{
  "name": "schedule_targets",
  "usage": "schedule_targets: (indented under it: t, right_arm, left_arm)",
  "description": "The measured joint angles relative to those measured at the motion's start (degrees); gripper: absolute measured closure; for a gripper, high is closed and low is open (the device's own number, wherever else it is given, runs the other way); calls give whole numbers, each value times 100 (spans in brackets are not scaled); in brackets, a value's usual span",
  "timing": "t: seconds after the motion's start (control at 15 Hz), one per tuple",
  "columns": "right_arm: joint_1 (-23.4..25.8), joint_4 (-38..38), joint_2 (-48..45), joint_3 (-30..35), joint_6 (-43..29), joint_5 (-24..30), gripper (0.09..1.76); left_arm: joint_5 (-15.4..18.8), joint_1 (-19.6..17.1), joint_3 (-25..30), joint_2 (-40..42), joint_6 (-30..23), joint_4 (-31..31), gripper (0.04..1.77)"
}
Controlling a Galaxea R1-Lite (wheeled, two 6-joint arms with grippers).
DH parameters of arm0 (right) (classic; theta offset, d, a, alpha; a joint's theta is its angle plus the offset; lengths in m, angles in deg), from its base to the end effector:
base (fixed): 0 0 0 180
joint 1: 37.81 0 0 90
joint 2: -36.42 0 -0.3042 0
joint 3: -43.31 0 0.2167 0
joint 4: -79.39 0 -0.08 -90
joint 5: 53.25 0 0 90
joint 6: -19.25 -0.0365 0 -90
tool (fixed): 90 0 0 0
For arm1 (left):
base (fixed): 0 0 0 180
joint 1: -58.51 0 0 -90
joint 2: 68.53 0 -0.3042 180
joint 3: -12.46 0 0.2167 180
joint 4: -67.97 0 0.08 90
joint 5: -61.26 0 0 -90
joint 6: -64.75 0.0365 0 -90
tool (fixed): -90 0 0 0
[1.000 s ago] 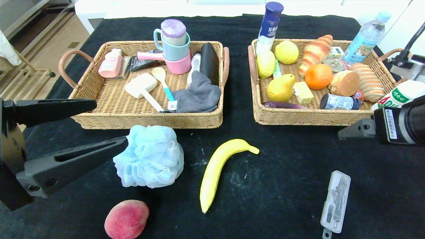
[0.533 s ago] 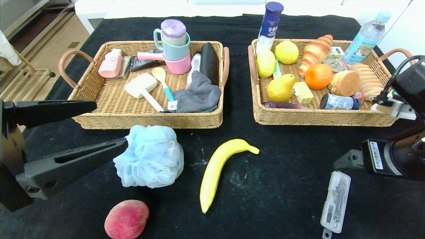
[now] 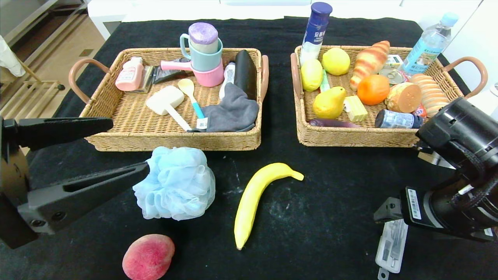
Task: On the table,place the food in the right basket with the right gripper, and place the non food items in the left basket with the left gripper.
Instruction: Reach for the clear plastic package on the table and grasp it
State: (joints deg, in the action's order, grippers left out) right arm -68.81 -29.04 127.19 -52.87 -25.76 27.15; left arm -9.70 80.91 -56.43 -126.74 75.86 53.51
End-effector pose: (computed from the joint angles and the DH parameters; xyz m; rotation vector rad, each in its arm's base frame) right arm 0.2317 0.1321 0.2185 0.2971 1.1284 -0.1107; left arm 0.1498 -0.0746 0.2912 0.1873 -0.0029 -0.7272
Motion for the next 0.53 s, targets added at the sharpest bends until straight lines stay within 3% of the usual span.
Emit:
schedule_targets:
  t: [0.33,0.53]
  right_arm:
    - [11,-940,85,614,-144,59,14]
    - [9,-1035,95,811,-182,54,14]
  left_arm:
    - [0,7,0,2,5,0,9]
    - [-11,88,2,11,0,0,9]
